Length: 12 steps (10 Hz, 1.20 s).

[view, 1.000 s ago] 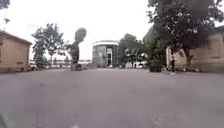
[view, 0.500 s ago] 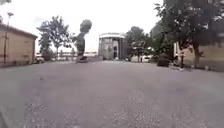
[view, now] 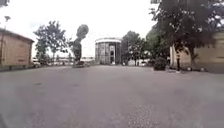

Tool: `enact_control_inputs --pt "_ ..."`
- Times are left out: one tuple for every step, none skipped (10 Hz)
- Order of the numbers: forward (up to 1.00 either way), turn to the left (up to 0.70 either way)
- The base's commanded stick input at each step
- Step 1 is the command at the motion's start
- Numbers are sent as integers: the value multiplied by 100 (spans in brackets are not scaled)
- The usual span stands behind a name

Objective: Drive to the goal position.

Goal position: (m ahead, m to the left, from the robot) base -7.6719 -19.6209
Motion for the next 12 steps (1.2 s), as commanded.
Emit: enact_control_inputs --pt "70 0" --pt "70 0" --pt "70 0" --pt "70 0" --pt "70 0" --pt "70 0" --pt "70 0" --pt "70 0" --pt "70 0" --pt "70 0" --pt "70 0" --pt "70 0"
